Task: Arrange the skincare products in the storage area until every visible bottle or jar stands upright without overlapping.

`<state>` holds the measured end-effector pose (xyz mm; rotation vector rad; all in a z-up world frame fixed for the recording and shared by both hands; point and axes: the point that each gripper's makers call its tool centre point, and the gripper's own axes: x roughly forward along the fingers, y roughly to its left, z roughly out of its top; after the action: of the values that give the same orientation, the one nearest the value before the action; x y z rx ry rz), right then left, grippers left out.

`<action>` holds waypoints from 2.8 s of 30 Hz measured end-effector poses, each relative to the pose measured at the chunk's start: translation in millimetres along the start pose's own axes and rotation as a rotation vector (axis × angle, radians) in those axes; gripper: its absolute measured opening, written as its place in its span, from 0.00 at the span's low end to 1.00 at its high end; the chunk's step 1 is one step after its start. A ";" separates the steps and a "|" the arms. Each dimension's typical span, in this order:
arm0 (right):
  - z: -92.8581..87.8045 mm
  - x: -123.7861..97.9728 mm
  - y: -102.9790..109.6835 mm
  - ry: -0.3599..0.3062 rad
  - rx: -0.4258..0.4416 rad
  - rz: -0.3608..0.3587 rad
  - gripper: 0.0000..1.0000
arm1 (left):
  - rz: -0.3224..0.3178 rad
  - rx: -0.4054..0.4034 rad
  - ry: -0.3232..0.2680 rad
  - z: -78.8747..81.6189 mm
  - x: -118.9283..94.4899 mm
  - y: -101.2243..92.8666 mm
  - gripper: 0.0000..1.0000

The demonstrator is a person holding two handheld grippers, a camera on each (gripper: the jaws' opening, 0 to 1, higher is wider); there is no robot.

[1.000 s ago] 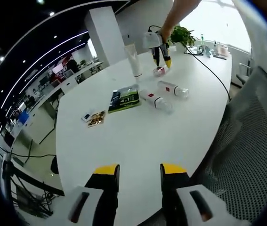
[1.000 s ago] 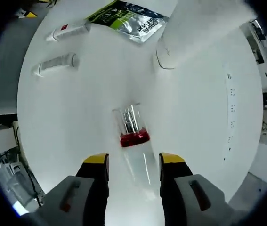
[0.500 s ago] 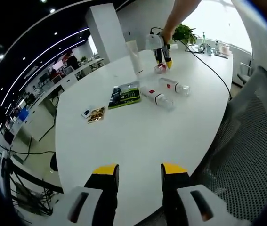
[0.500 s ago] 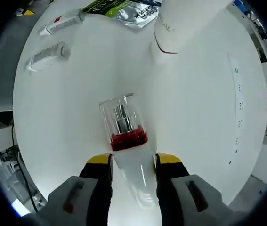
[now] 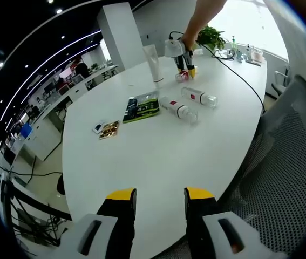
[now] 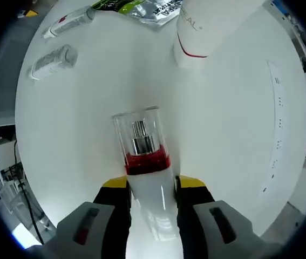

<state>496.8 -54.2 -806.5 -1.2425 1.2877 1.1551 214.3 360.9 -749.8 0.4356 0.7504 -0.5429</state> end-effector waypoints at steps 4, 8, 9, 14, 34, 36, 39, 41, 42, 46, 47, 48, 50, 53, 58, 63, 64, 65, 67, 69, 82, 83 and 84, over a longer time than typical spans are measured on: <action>-1.9 0.2 6.9 0.045 0.085 0.011 0.27 | 0.001 0.000 0.001 -0.3 -0.2 0.1 0.37; -0.7 -0.4 10.3 0.034 0.152 0.009 0.26 | 0.010 -0.003 -0.004 1.1 -1.4 2.0 0.36; -0.9 -0.1 10.3 0.023 0.166 0.007 0.25 | 0.010 -0.004 -0.006 1.3 -1.5 2.3 0.36; 0.7 -1.5 14.2 -0.084 0.276 -0.010 0.24 | 0.010 -0.003 -0.009 2.1 -2.0 2.1 0.36; 11.7 -38.4 50.3 -0.377 0.558 -0.042 0.24 | 0.011 0.005 -0.051 9.7 -4.4 1.6 0.37; 14.4 -41.7 58.4 -0.398 0.569 -0.051 0.24 | 0.010 0.007 -0.058 11.0 -4.9 1.2 0.37; 22.7 -48.2 72.8 -0.434 0.600 -0.064 0.24 | 0.007 0.008 -0.064 12.0 -5.0 0.5 0.37; 30.2 -55.6 83.2 -0.457 0.596 -0.089 0.24 | 0.005 0.007 -0.067 12.8 -5.0 0.1 0.37; 32.6 -58.2 86.5 -0.464 0.594 -0.102 0.24 | 0.005 0.008 -0.069 13.4 -5.4 -0.1 0.37; 42.3 -69.7 97.9 -0.503 0.618 -0.141 0.24 | 0.007 0.002 -0.097 19.4 -8.8 0.8 0.37; 43.6 -72.2 99.2 -0.505 0.617 -0.147 0.24 | 0.009 -0.001 -0.109 21.7 -10.1 1.5 0.37; 46.4 -76.6 100.6 -0.518 0.622 -0.151 0.24 | 0.007 -0.003 -0.126 25.1 -11.8 1.5 0.37; 50.6 -84.3 101.4 -0.539 0.633 -0.166 0.24 | -0.012 -0.006 -0.175 34.9 -16.7 -1.0 0.37; 56.9 -94.8 103.8 -0.557 0.647 -0.177 0.24 | -0.013 -0.030 -0.226 46.2 -23.0 0.3 0.37; 69.1 -110.5 101.9 -0.570 0.633 -0.204 0.24 | 0.031 -0.081 -0.269 55.8 -34.6 16.0 0.38; 80.5 -125.5 89.3 -0.611 0.642 -0.227 0.24 | 0.076 -0.258 -0.389 81.5 -61.6 36.2 0.38; 80.6 -126.5 85.5 -0.619 0.644 -0.228 0.24 | 0.085 -0.262 -0.395 83.1 -63.9 38.2 0.38; 82.1 -129.4 81.3 -0.634 0.637 -0.238 0.24 | 0.100 -0.269 -0.417 88.0 -69.6 42.4 0.38; 85.5 -136.4 79.4 -0.662 0.640 -0.252 0.24 | 0.101 -0.297 -0.436 93.9 -76.6 45.0 0.38; 89.1 -138.1 79.1 -0.693 0.651 -0.257 0.24 | 0.099 -0.302 -0.450 100.0 -80.7 46.8 0.38; 114.4 -199.3 106.7 -0.860 0.638 -0.342 0.24 | 0.034 -0.430 -0.603 153.1 -94.3 48.9 0.38; 117.2 -202.7 108.8 -0.874 0.641 -0.343 0.24 | 0.014 -0.446 -0.617 157.6 -94.8 47.5 0.38; 123.4 -209.3 115.1 -0.893 0.640 -0.344 0.24 | 0.001 -0.453 -0.624 160.3 -94.8 46.3 0.38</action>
<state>387.3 88.8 -606.9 -0.3503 0.6289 0.7857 267.6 337.5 -567.0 -0.1585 0.2527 -0.4540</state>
